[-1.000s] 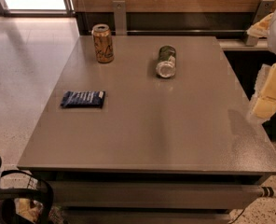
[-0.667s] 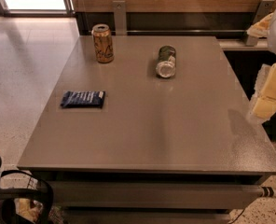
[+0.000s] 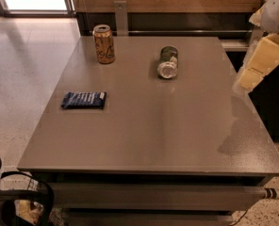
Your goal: Place green can upright
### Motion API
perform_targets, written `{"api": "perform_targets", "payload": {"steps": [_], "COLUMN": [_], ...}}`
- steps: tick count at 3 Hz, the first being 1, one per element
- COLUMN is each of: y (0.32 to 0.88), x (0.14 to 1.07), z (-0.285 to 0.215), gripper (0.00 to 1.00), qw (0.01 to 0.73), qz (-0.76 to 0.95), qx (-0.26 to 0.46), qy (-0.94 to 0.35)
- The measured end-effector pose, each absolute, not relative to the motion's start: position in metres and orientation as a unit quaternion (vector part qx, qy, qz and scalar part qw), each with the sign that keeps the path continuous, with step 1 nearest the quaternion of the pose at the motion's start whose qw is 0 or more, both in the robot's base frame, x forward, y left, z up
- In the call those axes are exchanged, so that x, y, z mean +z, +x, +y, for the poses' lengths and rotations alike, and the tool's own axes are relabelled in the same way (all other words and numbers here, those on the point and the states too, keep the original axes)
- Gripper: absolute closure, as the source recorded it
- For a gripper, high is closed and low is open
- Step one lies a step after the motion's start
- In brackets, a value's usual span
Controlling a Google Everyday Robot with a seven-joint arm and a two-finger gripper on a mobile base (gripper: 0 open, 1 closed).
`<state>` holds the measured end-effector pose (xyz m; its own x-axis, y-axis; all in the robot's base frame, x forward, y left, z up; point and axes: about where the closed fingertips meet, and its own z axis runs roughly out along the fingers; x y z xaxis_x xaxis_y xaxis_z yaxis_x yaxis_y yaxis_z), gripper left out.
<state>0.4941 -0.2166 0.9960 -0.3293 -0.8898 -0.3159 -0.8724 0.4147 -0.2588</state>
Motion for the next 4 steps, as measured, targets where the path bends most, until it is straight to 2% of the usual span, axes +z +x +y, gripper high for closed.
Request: {"api": "perform_targets", "payload": {"steps": [2,4], "y": [0.562,0.630], "x": [0.991,0.990], "z": [-0.203,-0.177], "gripper": [0.00,0.00], "qw": [0.220,0.236], "qz": [0.888,0.917], "qx": [0.013,0.042], "qy": [-0.403,-0.318]}}
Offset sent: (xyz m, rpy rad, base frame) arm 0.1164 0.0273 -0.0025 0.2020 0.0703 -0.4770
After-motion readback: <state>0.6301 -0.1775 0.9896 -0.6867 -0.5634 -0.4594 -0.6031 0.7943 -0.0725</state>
